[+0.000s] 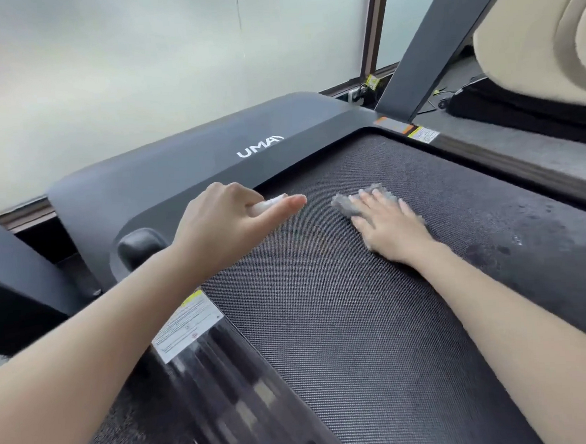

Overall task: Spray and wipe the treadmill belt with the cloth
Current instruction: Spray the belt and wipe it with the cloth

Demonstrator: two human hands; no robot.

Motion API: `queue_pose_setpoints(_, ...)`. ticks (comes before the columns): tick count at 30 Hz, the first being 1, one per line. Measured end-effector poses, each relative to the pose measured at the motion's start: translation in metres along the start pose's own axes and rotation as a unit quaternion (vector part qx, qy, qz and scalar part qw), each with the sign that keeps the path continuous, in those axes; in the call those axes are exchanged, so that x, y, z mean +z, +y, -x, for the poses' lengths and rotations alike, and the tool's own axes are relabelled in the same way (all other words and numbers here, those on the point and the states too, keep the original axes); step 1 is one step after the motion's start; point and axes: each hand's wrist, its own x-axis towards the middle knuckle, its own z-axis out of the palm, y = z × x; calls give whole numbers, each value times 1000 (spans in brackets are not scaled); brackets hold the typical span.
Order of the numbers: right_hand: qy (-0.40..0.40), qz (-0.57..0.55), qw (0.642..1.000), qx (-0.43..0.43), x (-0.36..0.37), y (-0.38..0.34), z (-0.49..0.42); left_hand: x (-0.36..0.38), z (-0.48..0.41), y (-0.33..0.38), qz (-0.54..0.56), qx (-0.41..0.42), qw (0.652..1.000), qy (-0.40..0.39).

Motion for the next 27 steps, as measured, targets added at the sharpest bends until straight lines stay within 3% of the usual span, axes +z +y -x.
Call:
queue_pose_setpoints(3, -16, 11, 998, 67, 0, 4, -25, -4, -1, 1, 4, 9, 1000, -3)
queue_pose_setpoints(5, -23, 6, 999, 48, 2, -14, -18, -6, -1, 3, 6, 17, 1000, 0)
queue_pose_setpoints(8, -31, -12, 997, -71, 9, -60, 15, -9, -3, 5, -5, 24, 1000, 7)
queue_pose_setpoints(12, -22, -11, 964, -265, 17, -128, 72, -10, -2, 5, -14, 29, 999, 9)
queue_pose_setpoints(16, -33, 2, 950, -311, 17, -128, 94, -8, 1, 0, -15, 21, 1000, 8)
queue_pose_setpoints(19, -30, 24, 965, -259, 13, -98, 77, 1, 2, 1, -23, 22, 999, 5)
queue_pose_setpoints(23, -18, 14, 998, -56, -2, -2, 25, 19, 0, 6, -9, 21, 1000, -10)
queue_pose_setpoints(27, -18, 2, 992, 127, -12, 93, 14, 40, -9, 14, -27, 21, 999, -26)
